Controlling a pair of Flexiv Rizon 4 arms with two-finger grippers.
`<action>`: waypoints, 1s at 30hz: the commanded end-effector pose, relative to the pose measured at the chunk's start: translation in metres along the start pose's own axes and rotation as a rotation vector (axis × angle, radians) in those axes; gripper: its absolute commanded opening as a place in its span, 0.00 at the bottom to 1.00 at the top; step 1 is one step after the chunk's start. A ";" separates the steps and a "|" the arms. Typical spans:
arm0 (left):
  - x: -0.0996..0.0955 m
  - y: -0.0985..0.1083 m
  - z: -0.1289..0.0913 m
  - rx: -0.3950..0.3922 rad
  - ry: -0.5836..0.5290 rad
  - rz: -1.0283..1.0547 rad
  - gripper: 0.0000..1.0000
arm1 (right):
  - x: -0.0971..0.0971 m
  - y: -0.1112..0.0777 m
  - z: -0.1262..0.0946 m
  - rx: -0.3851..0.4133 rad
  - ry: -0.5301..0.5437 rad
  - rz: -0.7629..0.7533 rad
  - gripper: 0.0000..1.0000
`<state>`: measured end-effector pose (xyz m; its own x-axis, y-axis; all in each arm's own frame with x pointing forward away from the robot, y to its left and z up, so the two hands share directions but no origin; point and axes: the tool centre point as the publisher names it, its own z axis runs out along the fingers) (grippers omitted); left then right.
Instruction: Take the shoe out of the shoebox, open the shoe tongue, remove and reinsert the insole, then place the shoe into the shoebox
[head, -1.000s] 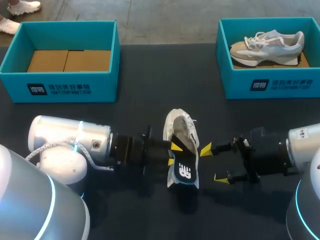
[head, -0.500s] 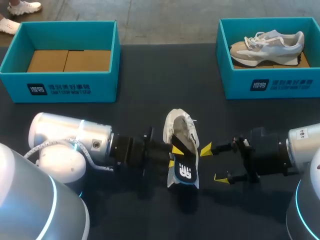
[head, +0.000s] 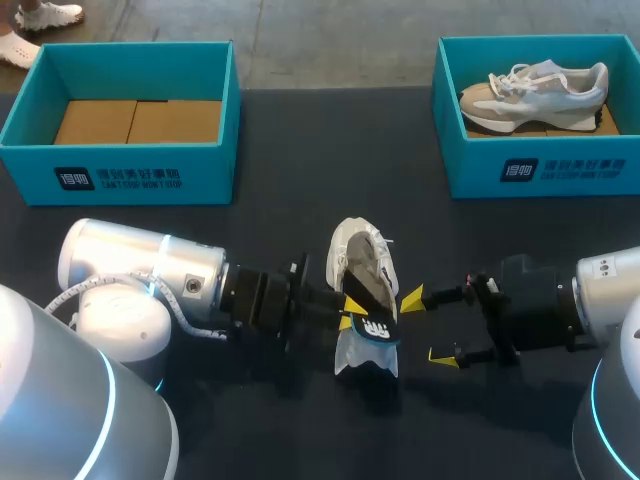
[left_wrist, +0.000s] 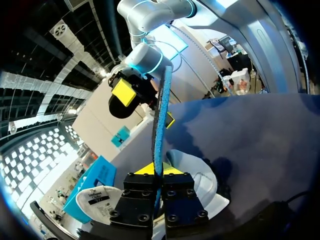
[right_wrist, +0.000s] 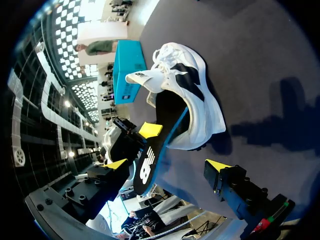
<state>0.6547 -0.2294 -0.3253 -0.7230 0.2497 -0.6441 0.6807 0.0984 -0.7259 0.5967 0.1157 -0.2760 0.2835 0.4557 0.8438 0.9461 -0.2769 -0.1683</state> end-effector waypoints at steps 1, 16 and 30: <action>-0.001 0.000 0.000 0.003 0.010 -0.001 0.00 | 0.001 -0.002 0.000 -0.003 -0.002 0.000 1.00; -0.002 0.013 0.000 -0.005 -0.005 0.005 0.00 | 0.001 -0.002 0.000 -0.003 -0.002 0.000 1.00; -0.006 0.023 0.004 -0.025 -0.002 0.022 0.00 | 0.001 -0.002 0.000 -0.003 -0.002 0.000 1.00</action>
<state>0.6711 -0.2280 -0.3368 -0.7084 0.2439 -0.6623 0.6992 0.1145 -0.7057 0.5968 0.1157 -0.2760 0.2834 0.4557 0.8438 0.9461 -0.2769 -0.1683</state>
